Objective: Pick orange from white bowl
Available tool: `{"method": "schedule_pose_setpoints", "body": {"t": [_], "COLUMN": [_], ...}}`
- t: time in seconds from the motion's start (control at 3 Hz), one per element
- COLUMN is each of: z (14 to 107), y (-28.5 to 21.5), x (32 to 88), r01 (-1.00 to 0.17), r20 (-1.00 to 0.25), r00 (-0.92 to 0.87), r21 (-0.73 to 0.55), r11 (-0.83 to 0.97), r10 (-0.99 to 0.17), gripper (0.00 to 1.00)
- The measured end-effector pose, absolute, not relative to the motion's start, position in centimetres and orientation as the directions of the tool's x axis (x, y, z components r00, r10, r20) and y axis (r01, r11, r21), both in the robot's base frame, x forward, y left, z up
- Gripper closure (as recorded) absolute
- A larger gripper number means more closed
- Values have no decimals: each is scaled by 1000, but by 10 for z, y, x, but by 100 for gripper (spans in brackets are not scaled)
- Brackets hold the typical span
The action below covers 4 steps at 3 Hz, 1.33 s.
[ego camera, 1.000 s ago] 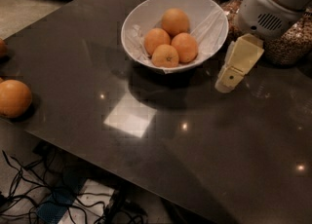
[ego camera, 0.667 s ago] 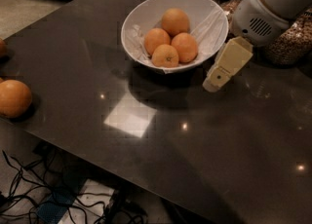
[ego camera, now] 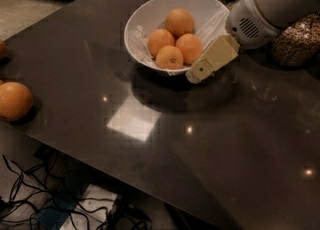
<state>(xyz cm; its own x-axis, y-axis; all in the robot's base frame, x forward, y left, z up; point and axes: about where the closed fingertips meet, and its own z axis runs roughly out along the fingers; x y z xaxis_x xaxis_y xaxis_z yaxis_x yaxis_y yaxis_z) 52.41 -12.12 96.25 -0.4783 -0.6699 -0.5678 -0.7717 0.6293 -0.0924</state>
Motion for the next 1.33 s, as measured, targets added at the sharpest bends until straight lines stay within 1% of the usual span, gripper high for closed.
{"method": "schedule_pose_setpoints", "body": {"t": [0.67, 1.33], "z": [965, 971], "y": [-112, -102], "x": [555, 577], "r01": [-679, -600], "r20": [-656, -693], "r00": [-486, -514], "r21": [-134, -130], "r11": [722, 789], "r10": [-578, -505], "gripper": [0, 0]}}
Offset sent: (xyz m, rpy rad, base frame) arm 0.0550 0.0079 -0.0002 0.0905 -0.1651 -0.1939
